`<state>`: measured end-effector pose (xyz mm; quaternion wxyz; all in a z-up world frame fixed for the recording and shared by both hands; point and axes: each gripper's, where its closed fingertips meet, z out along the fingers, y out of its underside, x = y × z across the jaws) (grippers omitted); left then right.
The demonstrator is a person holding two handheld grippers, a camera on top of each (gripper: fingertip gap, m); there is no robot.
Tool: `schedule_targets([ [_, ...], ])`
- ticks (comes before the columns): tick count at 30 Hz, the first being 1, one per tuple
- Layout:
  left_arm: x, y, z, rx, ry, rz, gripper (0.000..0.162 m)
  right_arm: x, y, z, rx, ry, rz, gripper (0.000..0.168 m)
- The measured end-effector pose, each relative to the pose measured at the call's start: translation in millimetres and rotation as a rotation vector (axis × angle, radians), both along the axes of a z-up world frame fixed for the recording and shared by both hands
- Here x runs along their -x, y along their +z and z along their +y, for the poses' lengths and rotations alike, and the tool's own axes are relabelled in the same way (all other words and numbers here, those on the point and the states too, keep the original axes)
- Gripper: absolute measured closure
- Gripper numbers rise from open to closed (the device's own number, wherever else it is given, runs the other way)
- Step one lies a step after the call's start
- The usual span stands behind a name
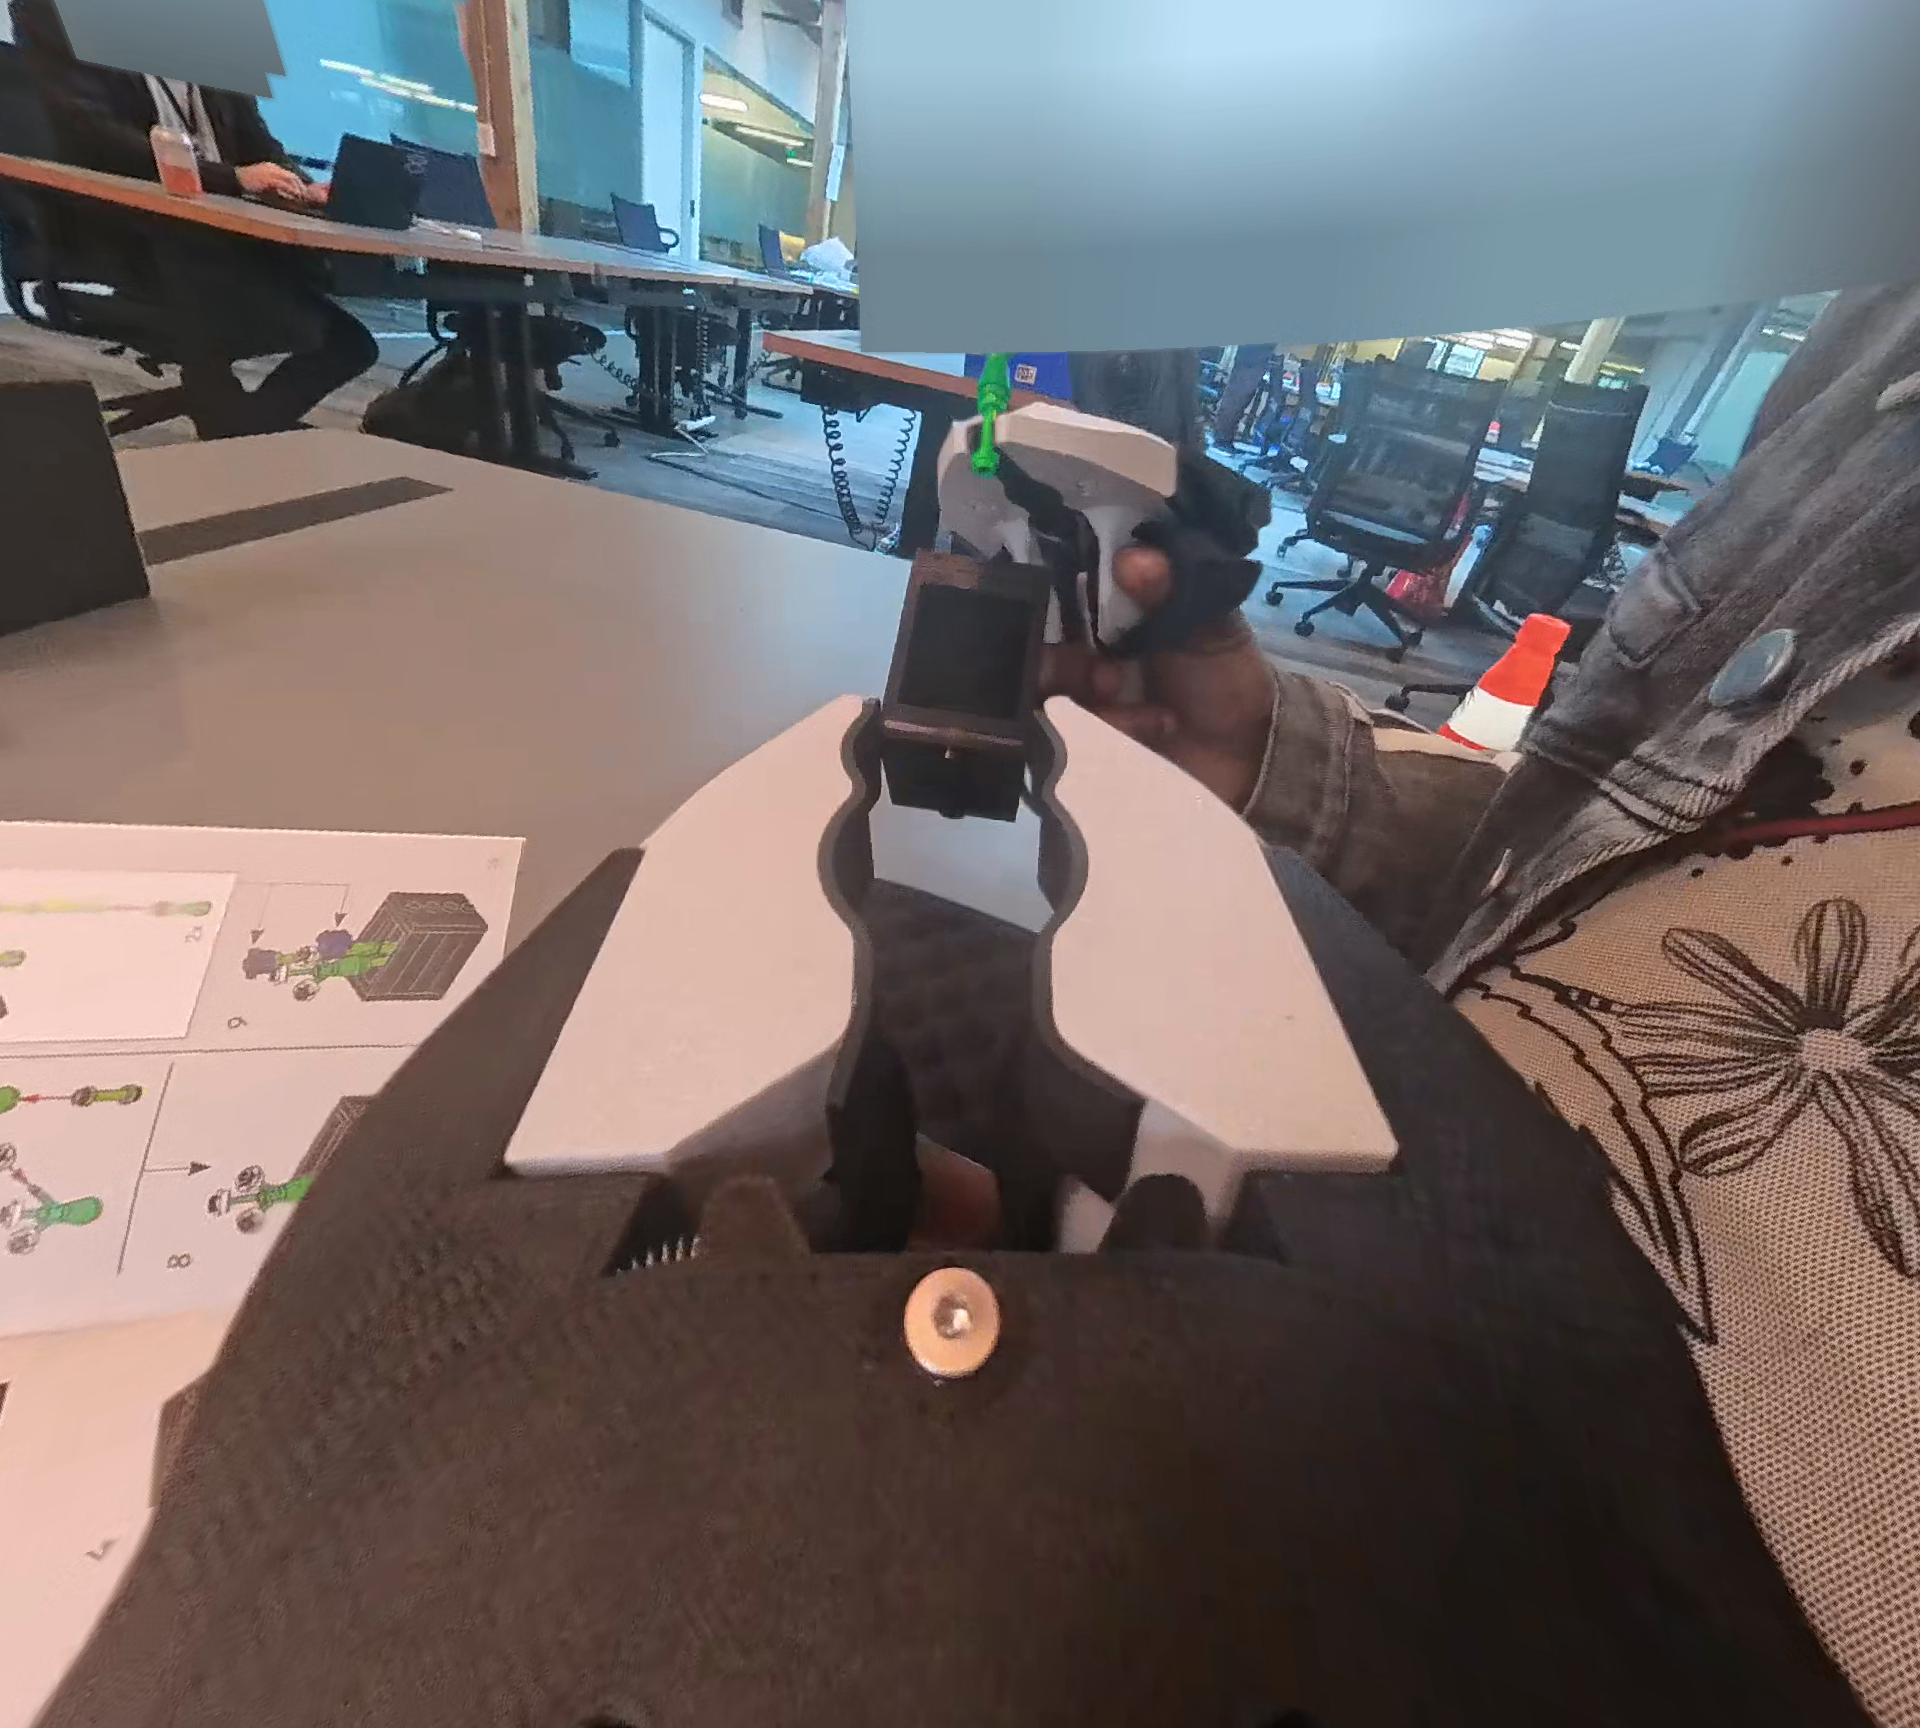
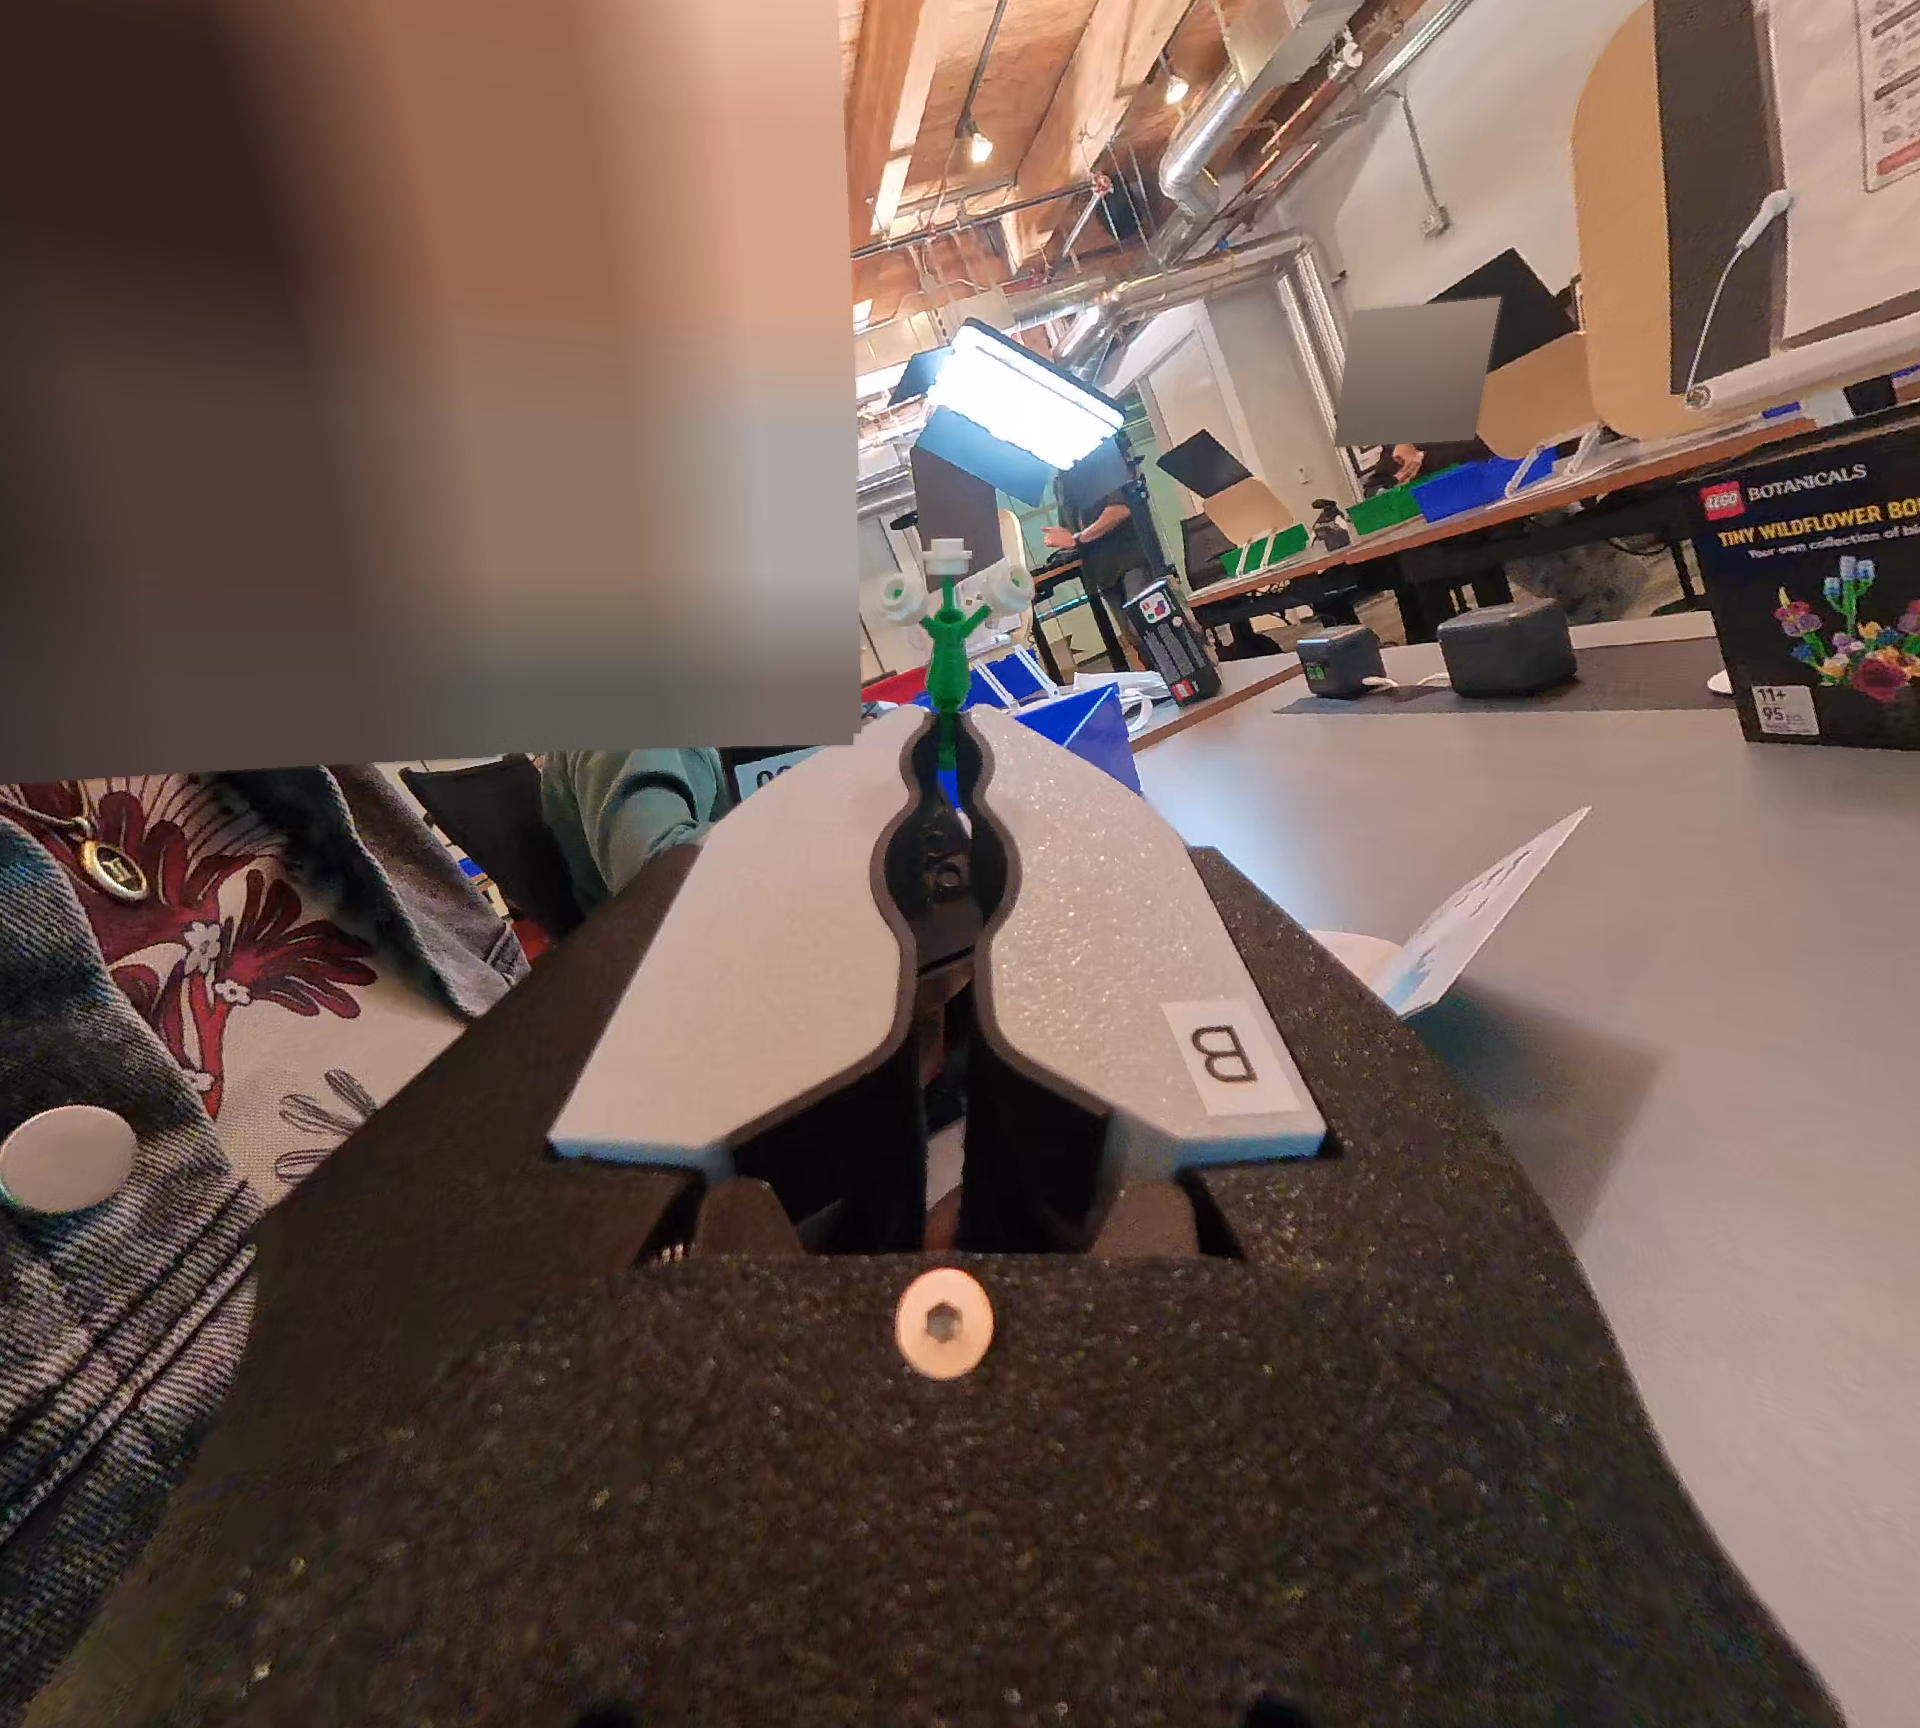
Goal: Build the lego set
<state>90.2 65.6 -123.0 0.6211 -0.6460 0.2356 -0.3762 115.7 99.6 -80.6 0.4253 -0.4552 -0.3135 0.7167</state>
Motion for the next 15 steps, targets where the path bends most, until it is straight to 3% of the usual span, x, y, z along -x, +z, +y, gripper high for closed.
schedule_targets([
  [6, -4, -49, 4, 0.077, 0.038, 0.287, 0.134, 3, -21, 9, 0.054, -0.021, -0.053, 0.166],
  [11, -5, -73, 7, 0.175, 0.039, 0.341, 0.134, 15, -53, 7, 0.160, -0.015, -0.100, 0.165],
  [15, -6, -80, 11, 0.189, 0.018, 0.366, 0.134, 10, -57, 19, 0.197, -0.083, -0.091, 0.166],
])
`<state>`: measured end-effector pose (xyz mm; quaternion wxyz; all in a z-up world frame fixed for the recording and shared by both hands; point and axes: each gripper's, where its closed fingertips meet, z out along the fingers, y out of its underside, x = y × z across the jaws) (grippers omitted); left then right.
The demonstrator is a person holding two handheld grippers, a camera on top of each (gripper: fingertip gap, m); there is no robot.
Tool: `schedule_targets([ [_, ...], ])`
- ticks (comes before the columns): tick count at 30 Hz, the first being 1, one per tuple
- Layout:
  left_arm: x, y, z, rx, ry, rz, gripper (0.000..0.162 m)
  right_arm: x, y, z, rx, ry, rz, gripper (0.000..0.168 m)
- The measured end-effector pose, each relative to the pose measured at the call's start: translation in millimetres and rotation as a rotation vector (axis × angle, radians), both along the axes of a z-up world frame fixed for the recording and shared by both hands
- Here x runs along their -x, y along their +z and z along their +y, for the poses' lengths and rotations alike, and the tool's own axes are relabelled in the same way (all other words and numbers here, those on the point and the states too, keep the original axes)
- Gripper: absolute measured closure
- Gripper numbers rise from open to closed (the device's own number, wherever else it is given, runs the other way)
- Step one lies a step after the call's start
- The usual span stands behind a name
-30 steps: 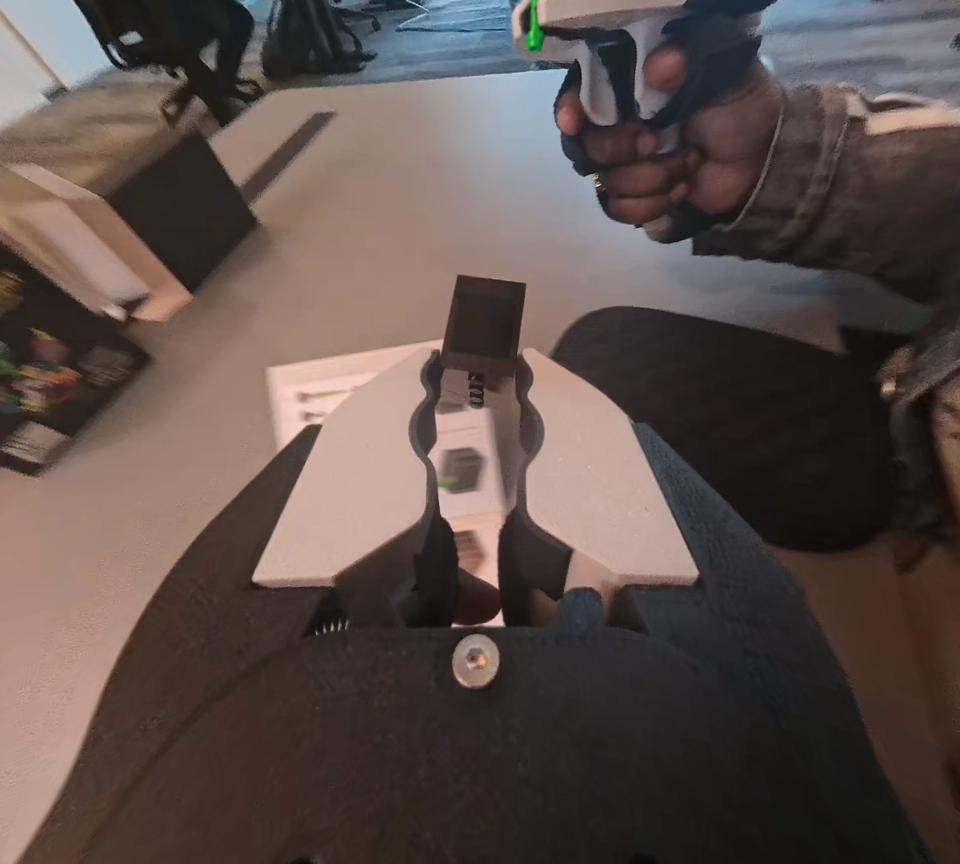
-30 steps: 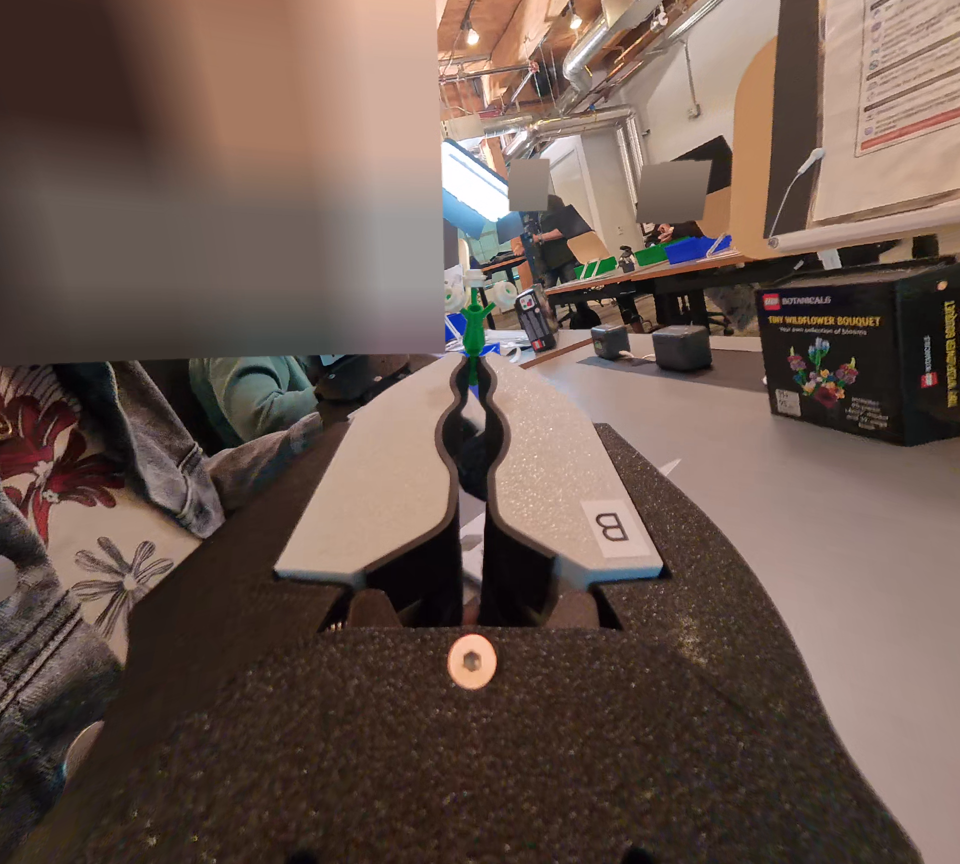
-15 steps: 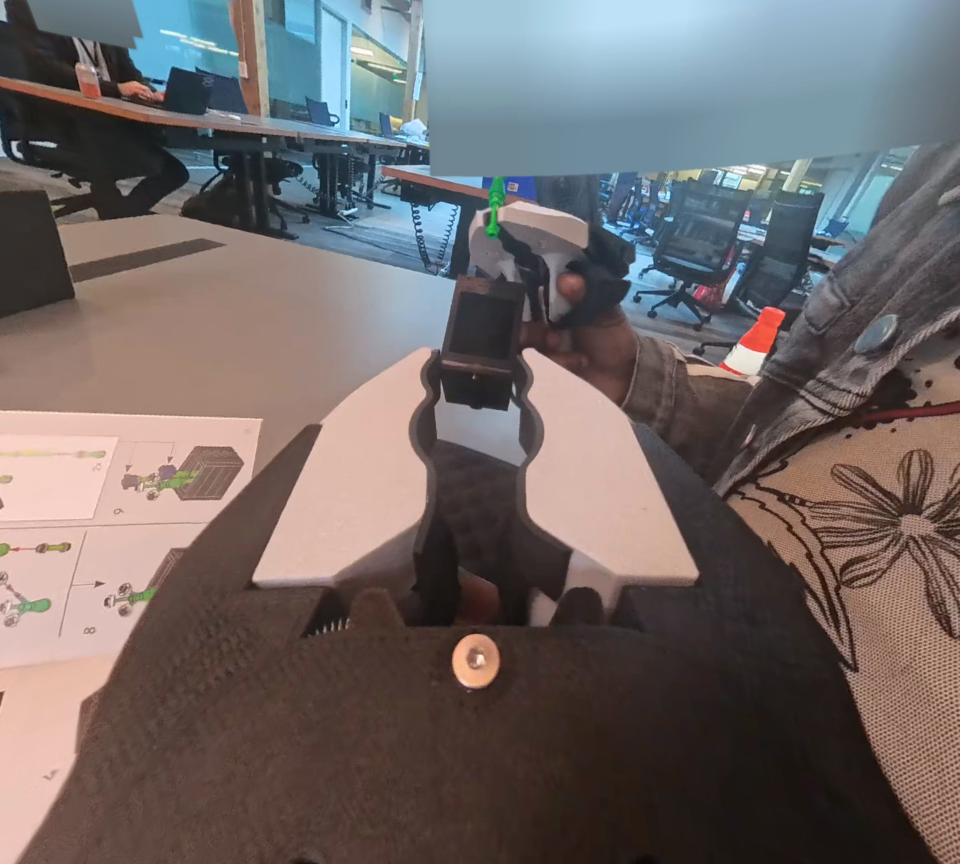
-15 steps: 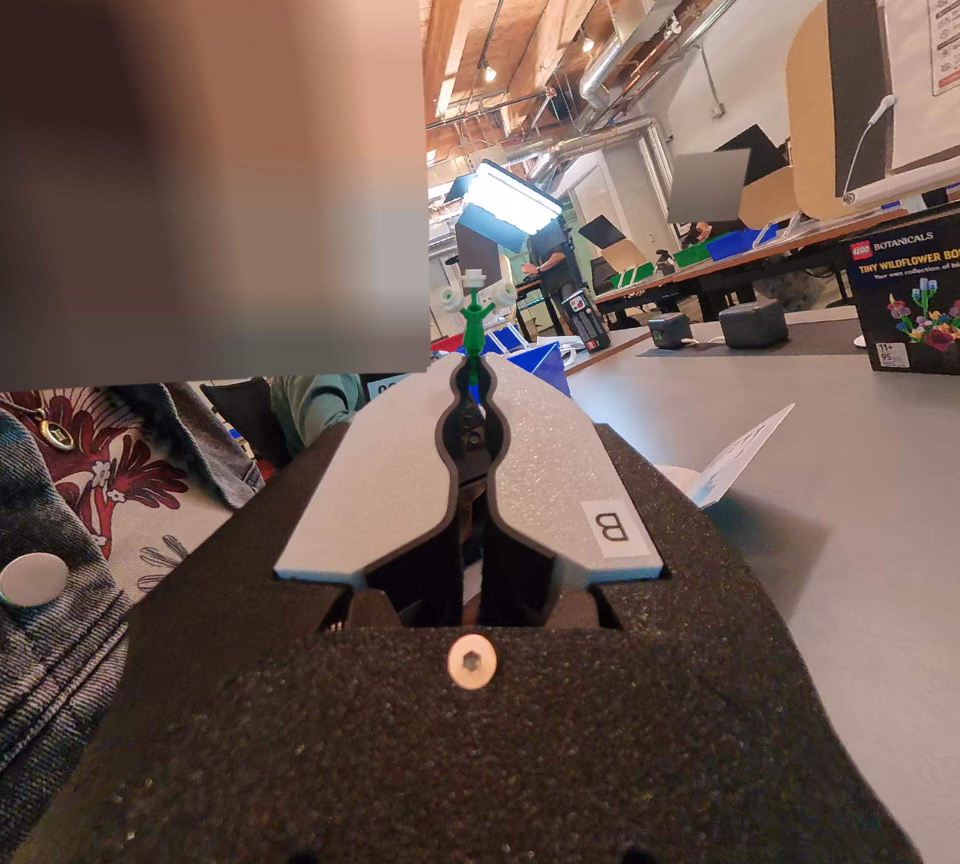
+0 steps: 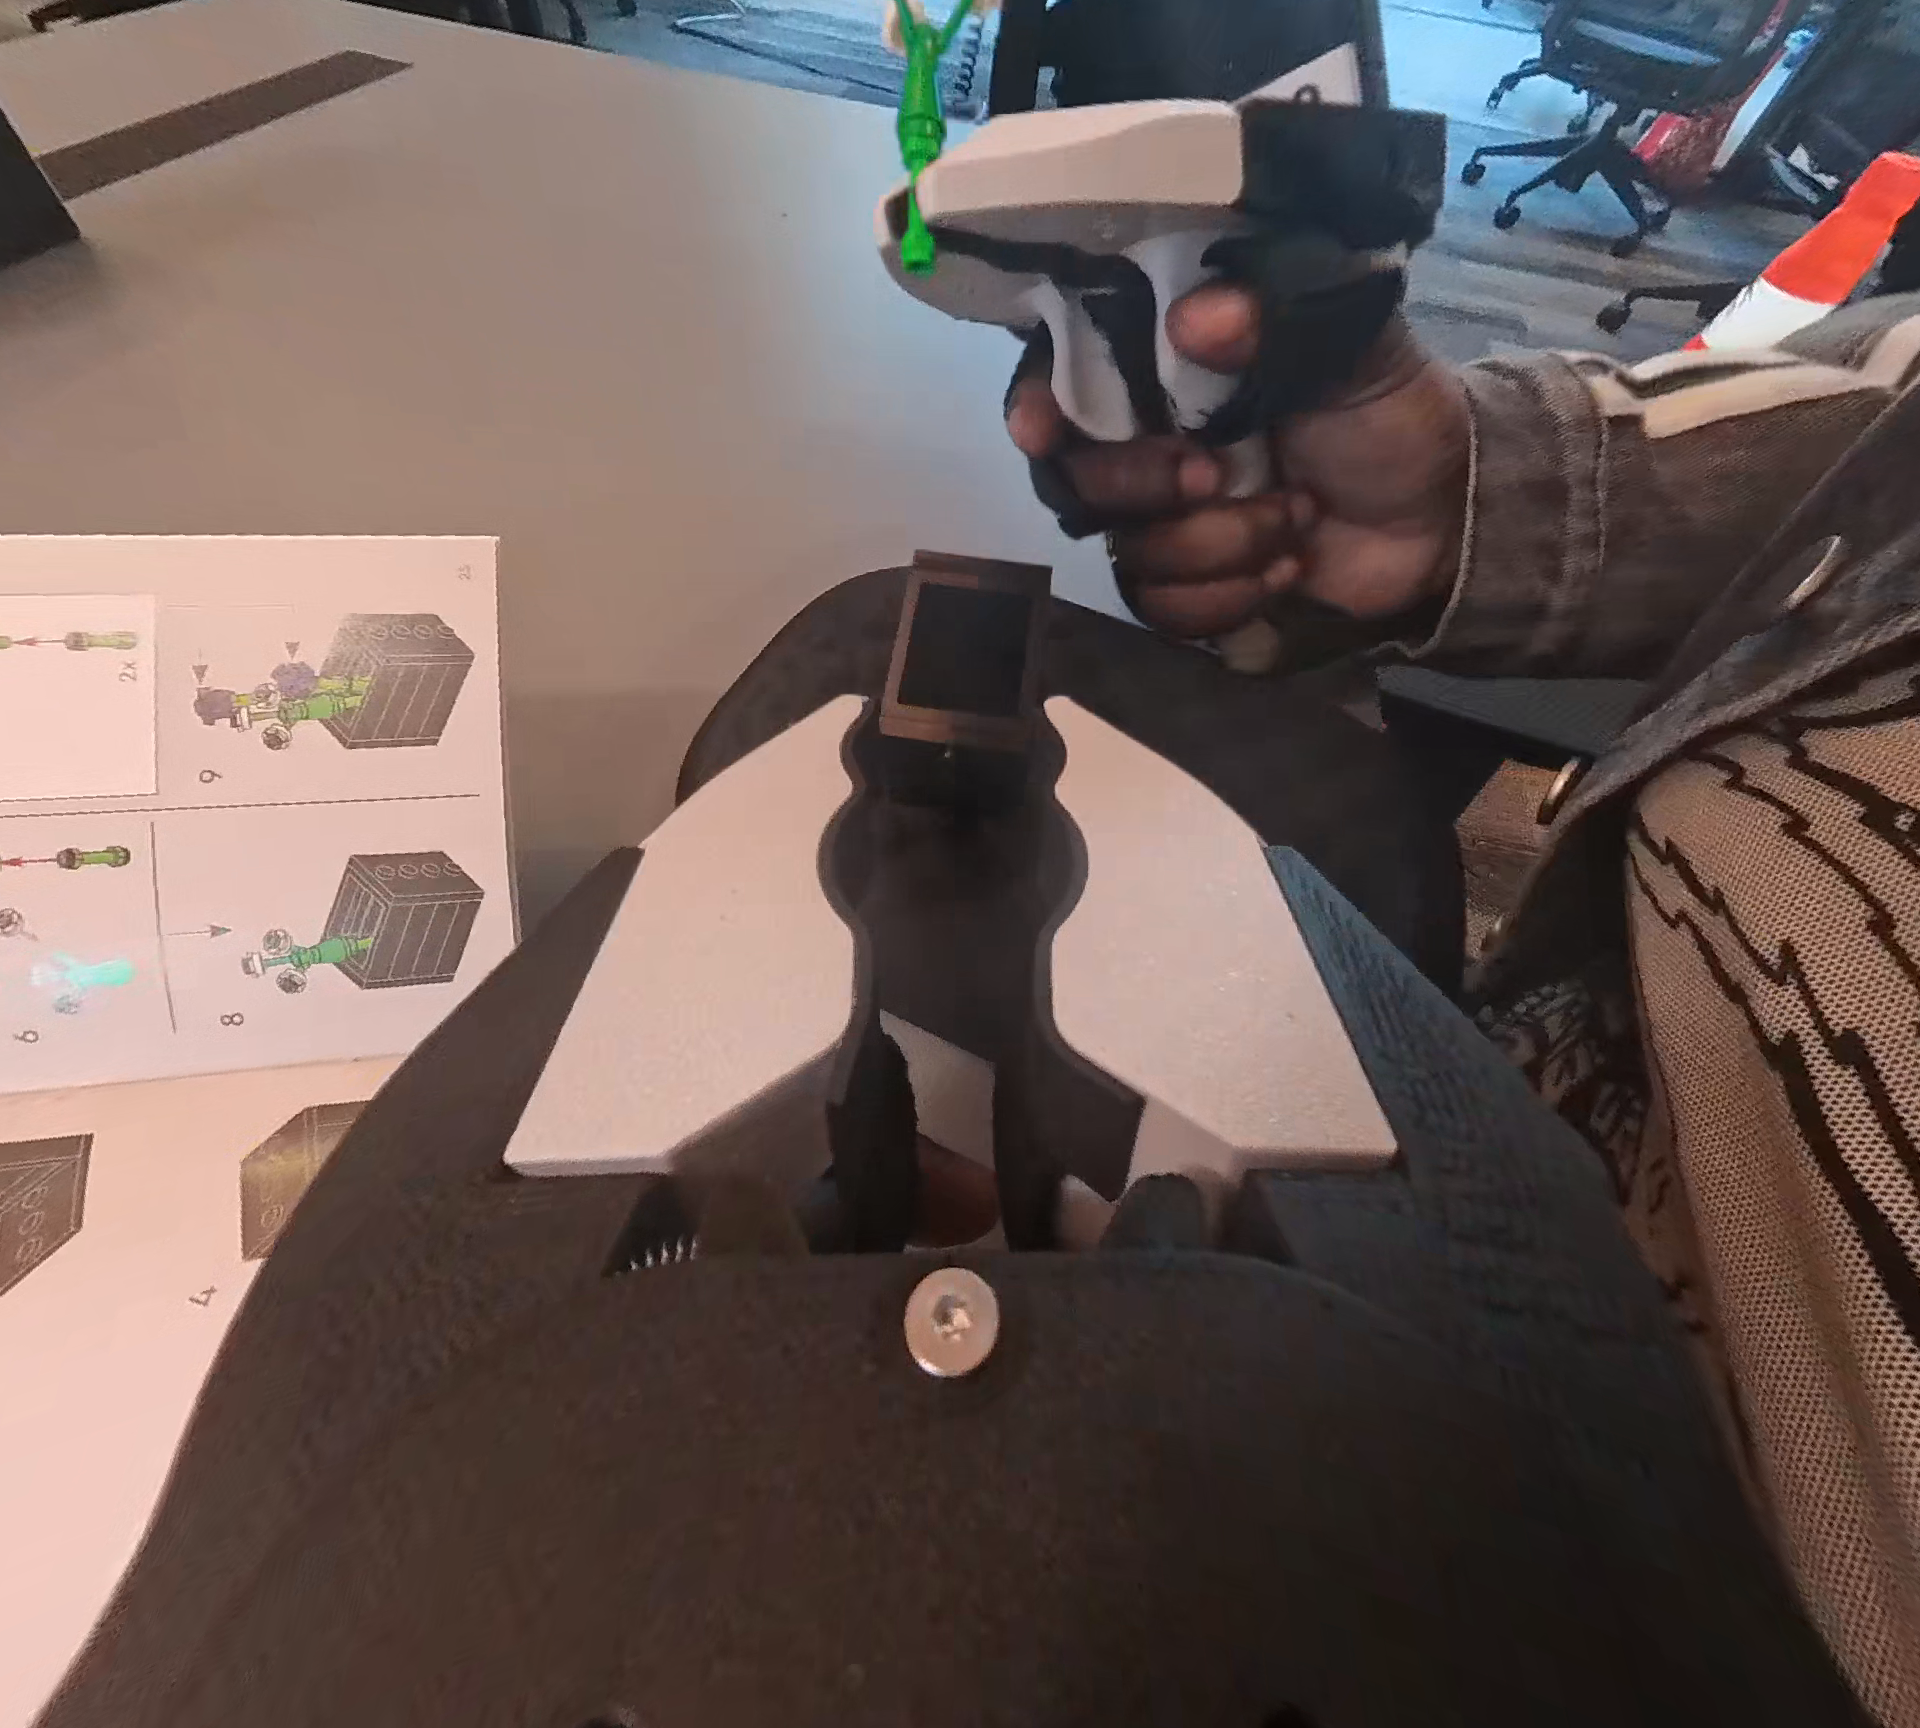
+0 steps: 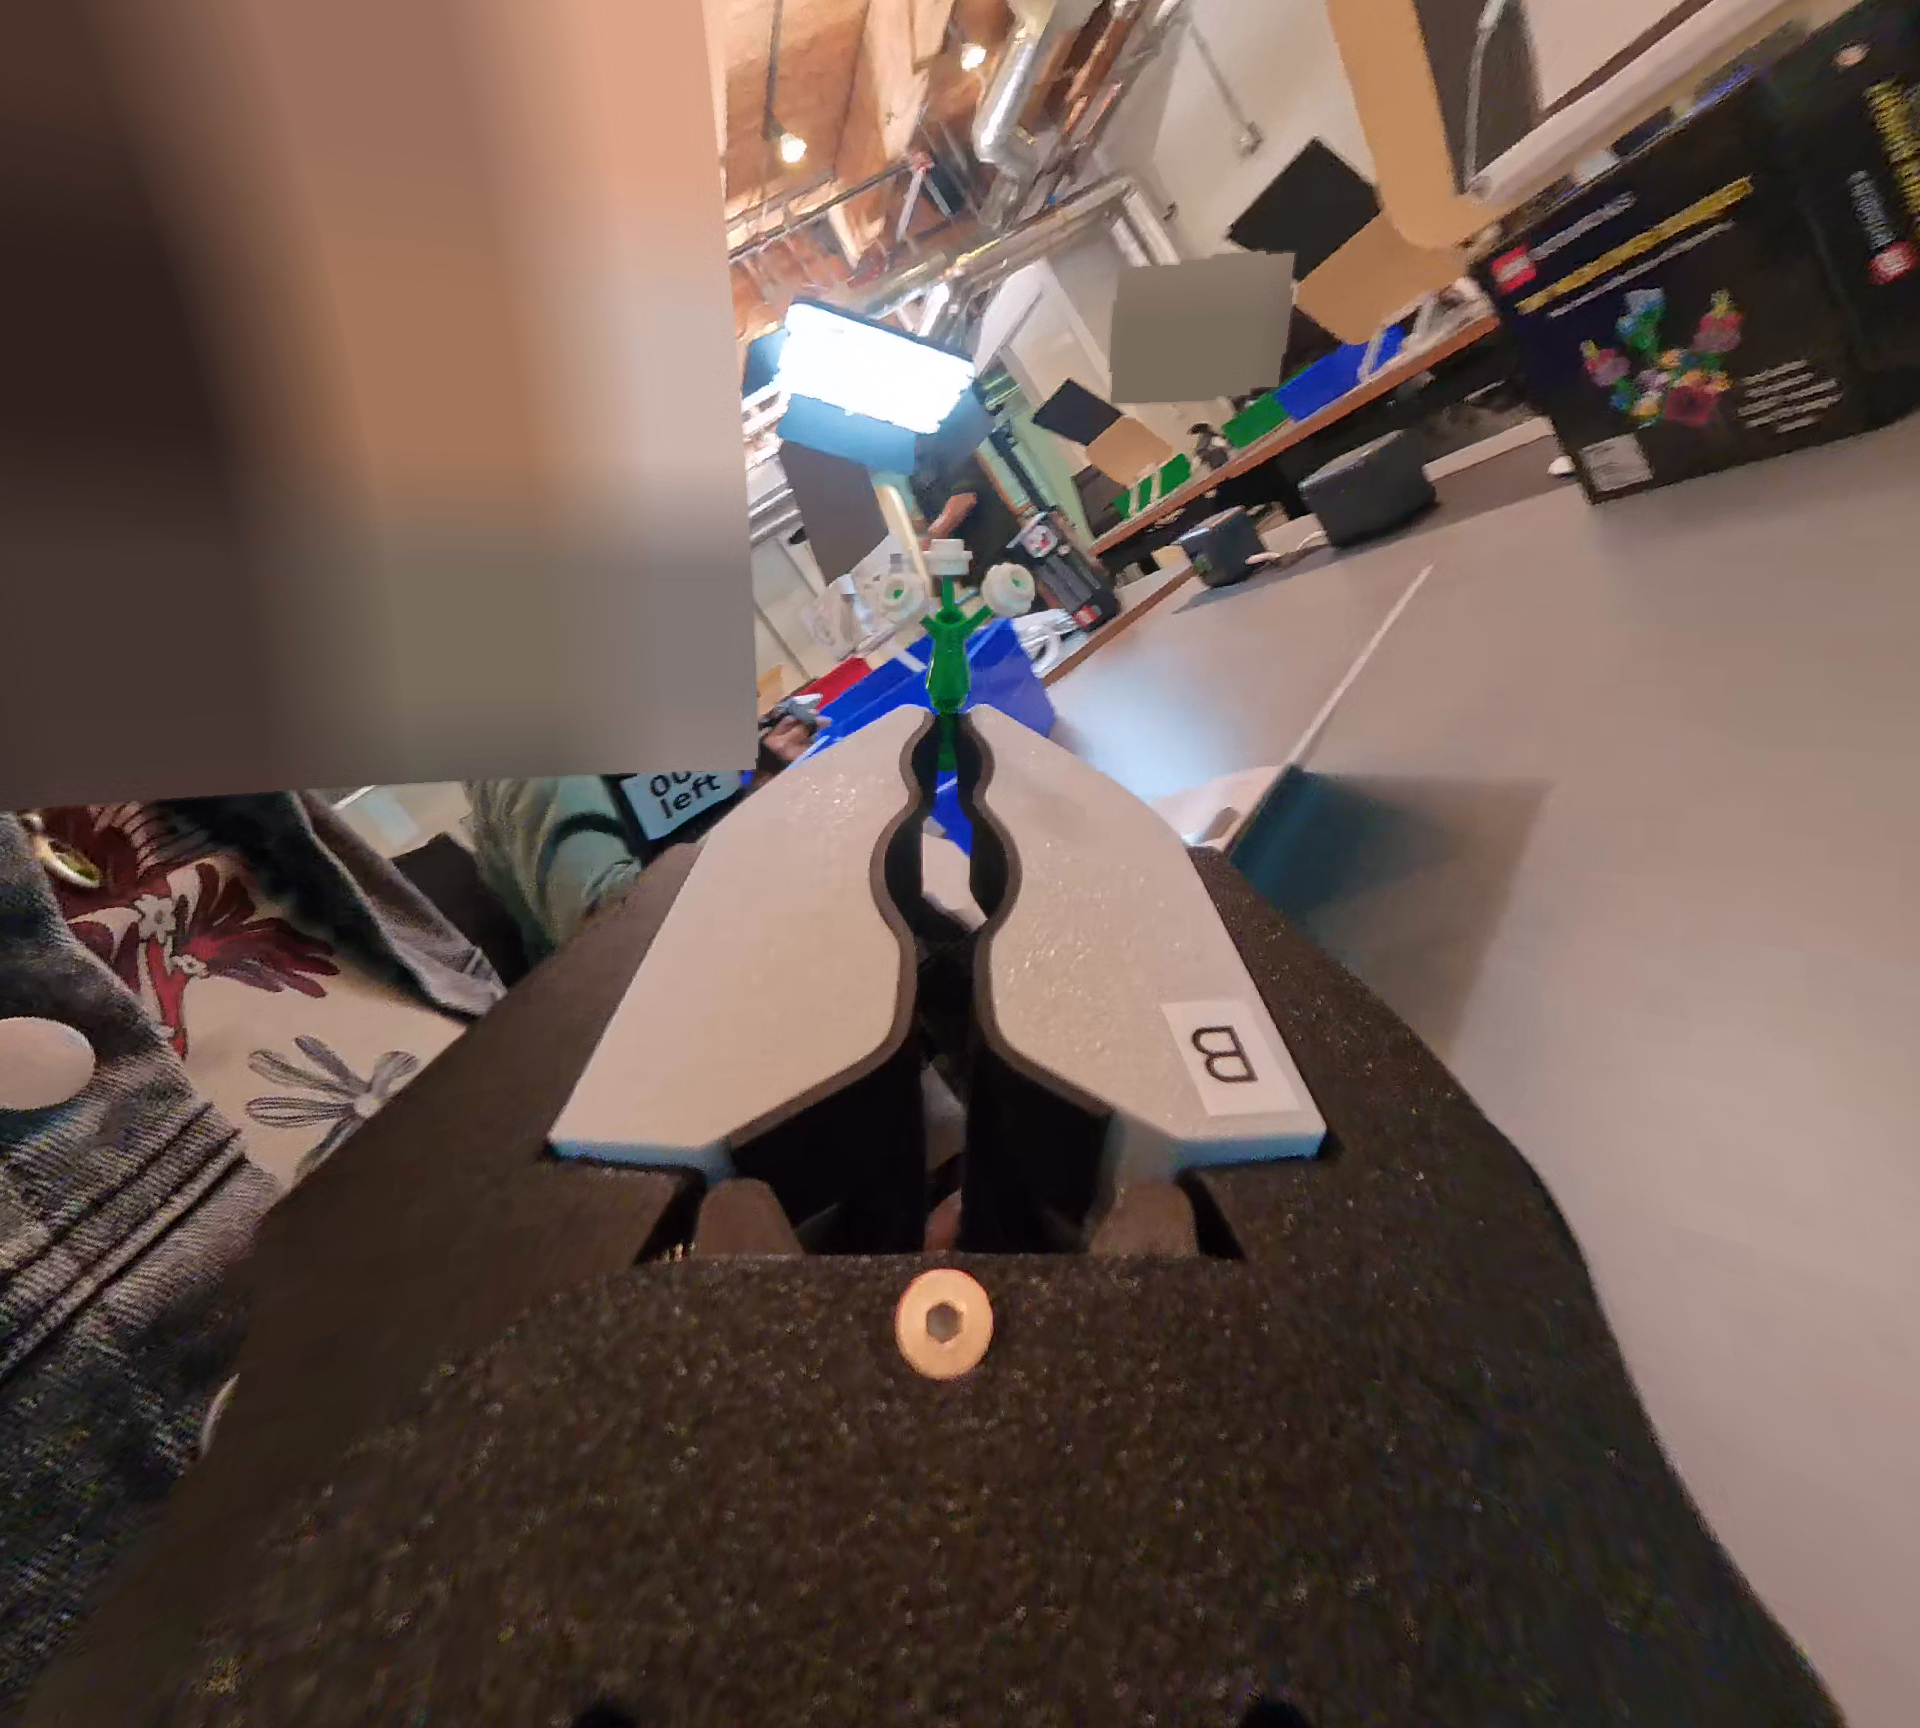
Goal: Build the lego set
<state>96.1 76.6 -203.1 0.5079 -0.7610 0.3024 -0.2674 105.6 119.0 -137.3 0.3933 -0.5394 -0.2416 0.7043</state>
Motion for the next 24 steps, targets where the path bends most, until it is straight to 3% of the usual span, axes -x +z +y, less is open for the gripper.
schedule_targets([
  [24, -1, -13, 3, 0.072, -0.025, 0.014, 0.134, 13, -22, 0, 0.012, -0.013, -0.166, 0.165],
])
